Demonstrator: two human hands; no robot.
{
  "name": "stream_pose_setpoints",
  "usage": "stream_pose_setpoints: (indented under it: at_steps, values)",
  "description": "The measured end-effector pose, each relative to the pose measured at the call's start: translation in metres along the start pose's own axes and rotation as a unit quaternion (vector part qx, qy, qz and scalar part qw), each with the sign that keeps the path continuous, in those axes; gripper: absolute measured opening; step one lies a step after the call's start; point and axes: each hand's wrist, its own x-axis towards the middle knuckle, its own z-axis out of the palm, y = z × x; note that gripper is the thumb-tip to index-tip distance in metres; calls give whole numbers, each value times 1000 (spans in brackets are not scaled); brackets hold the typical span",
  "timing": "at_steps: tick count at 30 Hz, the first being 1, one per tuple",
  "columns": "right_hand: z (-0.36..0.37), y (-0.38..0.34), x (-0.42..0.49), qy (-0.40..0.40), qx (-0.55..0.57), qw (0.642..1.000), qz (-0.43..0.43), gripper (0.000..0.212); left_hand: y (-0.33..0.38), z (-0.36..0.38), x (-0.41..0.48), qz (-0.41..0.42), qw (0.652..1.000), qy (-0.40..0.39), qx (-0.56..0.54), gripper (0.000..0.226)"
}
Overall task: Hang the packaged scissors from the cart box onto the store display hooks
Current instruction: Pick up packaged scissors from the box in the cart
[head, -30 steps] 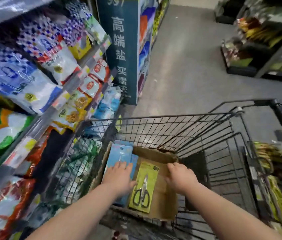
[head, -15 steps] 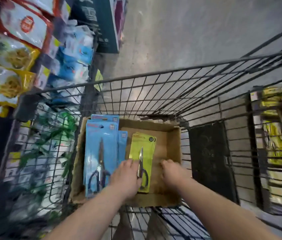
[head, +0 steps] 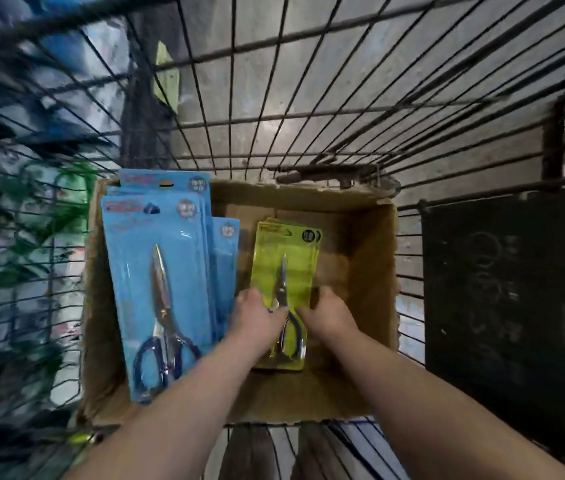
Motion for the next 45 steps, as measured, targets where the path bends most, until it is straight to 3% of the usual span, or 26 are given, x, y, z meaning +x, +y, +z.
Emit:
stream_pose_setpoints:
  at_steps: [8, 14, 19, 22, 28, 31, 37, 41, 45]
  values:
    - [9, 7, 16, 13, 144, 989, 34, 41, -2, 6, 19, -52, 994, -16, -89, 49]
    - [7, 29, 1, 107, 206, 971, 50, 33, 1, 11, 23, -79, 992, -8, -93, 55]
    - [10, 34, 1, 85, 249, 963, 57, 33, 6, 17, 28, -100, 994, -4, -32, 54]
    - [8, 35, 2, 77, 272, 957, 65, 33, 2, 23, 30, -89, 994, 0, -69, 43]
    - [5, 37, -8, 100, 255, 960, 52, 28, 6, 20, 27, -111, 971, -1, -211, 38]
    - [4, 38, -13, 128, 221, 966, 51, 23, 8, 23, 32, -111, 975, 9, -192, 48]
    - [10, 37, -15, 156, 187, 968, 55, 22, 12, 30, 38, -108, 981, 22, -158, 41]
    - [10, 39, -17, 159, 194, 967, 40, 24, 18, 36, 41, -92, 976, 68, -184, 52]
    - [10, 39, -19, 159, 200, 966, 35, 26, 26, 39, 38, -113, 971, 76, -195, 47]
